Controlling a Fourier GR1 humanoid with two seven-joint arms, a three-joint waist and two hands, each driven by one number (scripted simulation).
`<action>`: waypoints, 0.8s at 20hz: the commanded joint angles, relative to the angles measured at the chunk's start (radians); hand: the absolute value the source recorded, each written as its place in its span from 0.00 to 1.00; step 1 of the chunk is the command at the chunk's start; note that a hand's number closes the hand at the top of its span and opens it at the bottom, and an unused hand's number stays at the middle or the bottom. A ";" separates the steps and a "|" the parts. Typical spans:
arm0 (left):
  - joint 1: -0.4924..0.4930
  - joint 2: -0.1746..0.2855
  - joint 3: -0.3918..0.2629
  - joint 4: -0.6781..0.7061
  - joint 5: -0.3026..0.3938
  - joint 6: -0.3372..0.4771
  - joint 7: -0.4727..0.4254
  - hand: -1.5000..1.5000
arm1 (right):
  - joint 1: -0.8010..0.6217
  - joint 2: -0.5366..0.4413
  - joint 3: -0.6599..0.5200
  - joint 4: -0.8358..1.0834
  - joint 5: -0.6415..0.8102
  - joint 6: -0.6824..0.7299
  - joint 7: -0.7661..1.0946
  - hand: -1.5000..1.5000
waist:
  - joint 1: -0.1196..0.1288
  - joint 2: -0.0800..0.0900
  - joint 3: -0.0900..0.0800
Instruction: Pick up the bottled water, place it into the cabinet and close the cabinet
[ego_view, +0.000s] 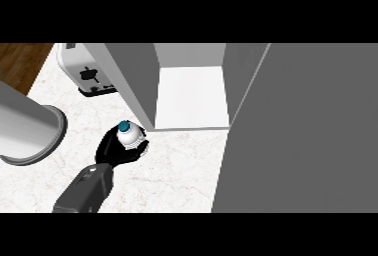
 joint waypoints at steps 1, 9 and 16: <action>-0.006 0.012 -0.031 -0.024 -0.044 0.025 -0.110 1.00 | 0.077 -0.022 -0.003 -0.147 -0.019 0.016 0.014 0.00 | -0.008 0.001 0.000; 0.081 -0.052 -0.033 -0.074 -0.049 0.181 -0.207 1.00 | 0.143 -0.038 -0.128 -0.132 -0.073 0.056 -0.036 0.00 | 0.018 -0.006 0.002; 0.048 -0.110 -0.042 -0.157 -0.008 0.103 -0.152 1.00 | 0.188 -0.042 -0.267 -0.112 -0.147 0.123 -0.097 0.00 | 0.022 -0.009 0.003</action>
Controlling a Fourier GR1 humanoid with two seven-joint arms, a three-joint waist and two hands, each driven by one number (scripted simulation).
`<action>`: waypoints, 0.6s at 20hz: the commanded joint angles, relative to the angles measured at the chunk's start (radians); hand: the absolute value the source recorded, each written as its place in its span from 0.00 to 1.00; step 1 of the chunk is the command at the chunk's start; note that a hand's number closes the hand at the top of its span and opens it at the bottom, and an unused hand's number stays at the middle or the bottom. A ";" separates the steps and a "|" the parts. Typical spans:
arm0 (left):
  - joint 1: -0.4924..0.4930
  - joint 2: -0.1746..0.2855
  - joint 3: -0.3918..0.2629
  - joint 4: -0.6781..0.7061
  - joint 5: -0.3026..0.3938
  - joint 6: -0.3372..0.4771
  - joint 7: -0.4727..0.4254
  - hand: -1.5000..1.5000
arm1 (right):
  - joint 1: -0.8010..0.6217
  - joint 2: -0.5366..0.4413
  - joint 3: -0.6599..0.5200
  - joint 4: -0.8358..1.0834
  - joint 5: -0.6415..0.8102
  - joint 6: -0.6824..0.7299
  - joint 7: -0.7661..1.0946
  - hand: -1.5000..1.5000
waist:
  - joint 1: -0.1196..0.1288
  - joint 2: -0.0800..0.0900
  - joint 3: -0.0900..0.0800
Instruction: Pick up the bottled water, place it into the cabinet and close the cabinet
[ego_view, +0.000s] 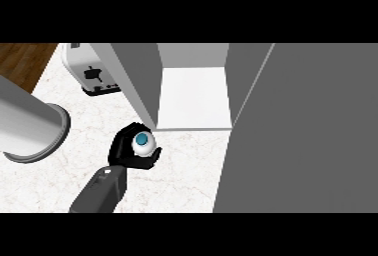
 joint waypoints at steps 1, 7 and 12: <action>-0.018 -0.023 0.017 -0.015 0.037 -0.073 -0.012 1.00 | 0.062 0.000 -0.066 -0.147 -0.121 0.025 0.031 0.00 | -0.005 0.000 0.000; -0.056 -0.024 -0.113 -0.074 0.151 -0.048 0.089 1.00 | 0.070 0.005 -0.204 -0.048 -0.222 0.085 -0.024 0.00 | -0.002 -0.009 0.002; -0.113 -0.023 -0.172 -0.065 0.258 0.007 0.117 1.00 | 0.091 0.028 -0.210 -0.025 -0.218 0.124 -0.069 0.00 | -0.036 -0.008 0.001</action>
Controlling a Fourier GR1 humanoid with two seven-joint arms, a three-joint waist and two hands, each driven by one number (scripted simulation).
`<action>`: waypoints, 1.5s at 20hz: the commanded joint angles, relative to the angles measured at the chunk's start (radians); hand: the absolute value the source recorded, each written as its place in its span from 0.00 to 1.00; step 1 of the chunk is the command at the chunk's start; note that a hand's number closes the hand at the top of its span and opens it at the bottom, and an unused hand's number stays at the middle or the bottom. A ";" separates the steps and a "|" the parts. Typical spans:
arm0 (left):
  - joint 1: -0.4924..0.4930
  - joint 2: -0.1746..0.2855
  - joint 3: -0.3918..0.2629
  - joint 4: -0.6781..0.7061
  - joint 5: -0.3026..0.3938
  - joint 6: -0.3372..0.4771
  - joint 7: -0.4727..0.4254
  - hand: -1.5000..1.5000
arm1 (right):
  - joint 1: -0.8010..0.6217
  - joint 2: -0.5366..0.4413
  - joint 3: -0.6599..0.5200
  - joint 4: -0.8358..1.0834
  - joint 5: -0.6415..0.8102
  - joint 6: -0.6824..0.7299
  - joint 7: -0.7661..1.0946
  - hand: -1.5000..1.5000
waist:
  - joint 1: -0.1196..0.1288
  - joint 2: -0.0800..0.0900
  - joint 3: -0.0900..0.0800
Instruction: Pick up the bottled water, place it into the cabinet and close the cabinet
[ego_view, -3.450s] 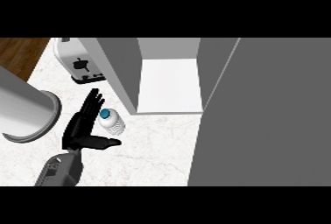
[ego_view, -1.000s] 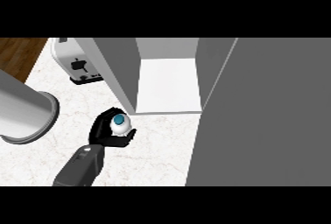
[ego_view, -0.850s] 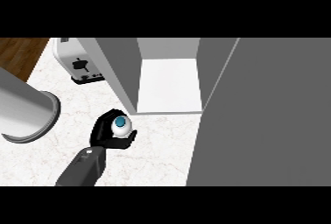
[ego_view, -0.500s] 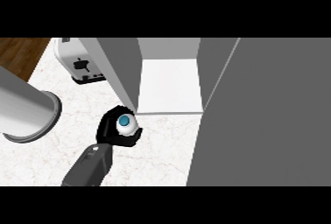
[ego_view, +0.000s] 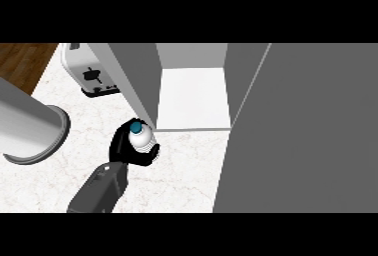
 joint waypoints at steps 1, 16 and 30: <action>-0.110 -0.039 -0.068 -0.033 0.089 0.027 0.030 1.00 | 0.045 0.020 -0.053 -0.028 -0.155 0.040 -0.031 0.00 | -0.034 -0.002 -0.003; -0.223 -0.037 -0.170 -0.097 0.210 0.179 0.121 1.00 | -0.020 0.022 -0.167 0.076 -0.243 0.131 -0.065 0.00 | -0.093 -0.003 -0.002; -0.275 -0.035 -0.218 -0.080 0.231 0.437 0.187 1.00 | -0.057 -0.016 -0.250 0.142 -0.357 0.215 -0.076 0.00 | -0.126 0.010 -0.003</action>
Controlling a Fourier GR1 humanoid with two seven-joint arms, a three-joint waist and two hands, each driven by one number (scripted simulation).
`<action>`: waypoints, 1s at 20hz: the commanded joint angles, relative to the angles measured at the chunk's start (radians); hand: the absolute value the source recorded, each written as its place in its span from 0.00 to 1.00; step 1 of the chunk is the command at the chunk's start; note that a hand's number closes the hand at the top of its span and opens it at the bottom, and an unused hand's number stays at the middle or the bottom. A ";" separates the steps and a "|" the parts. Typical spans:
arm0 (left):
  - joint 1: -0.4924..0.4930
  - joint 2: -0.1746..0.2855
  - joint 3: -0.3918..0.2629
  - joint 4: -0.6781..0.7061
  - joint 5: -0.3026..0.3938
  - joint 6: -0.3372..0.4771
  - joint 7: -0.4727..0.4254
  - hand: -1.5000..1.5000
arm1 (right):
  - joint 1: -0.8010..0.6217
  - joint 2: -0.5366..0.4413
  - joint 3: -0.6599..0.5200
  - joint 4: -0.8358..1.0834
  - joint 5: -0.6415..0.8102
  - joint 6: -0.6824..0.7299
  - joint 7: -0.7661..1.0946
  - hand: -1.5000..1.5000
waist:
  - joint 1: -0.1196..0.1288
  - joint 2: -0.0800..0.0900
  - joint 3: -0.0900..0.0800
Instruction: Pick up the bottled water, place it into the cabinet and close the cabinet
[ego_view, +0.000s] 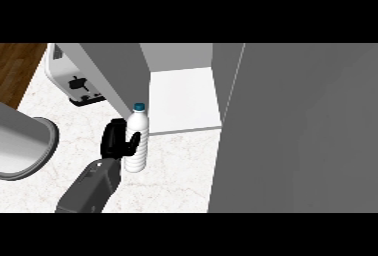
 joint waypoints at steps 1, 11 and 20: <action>-0.287 -0.110 -0.006 -0.049 0.016 0.127 0.141 1.00 | -0.003 -0.011 -0.028 -0.001 -0.057 0.020 0.001 0.00 | -0.046 0.011 -0.016; -0.271 -0.111 -0.033 -0.020 0.008 0.281 0.136 1.00 | -0.007 -0.031 -0.109 0.057 -0.175 0.057 -0.006 0.00 | -0.064 0.026 -0.017; -0.277 -0.111 -0.006 0.004 0.041 0.317 0.117 1.00 | -0.022 -0.069 -0.156 0.083 -0.233 0.100 -0.009 0.00 | -0.066 0.038 -0.022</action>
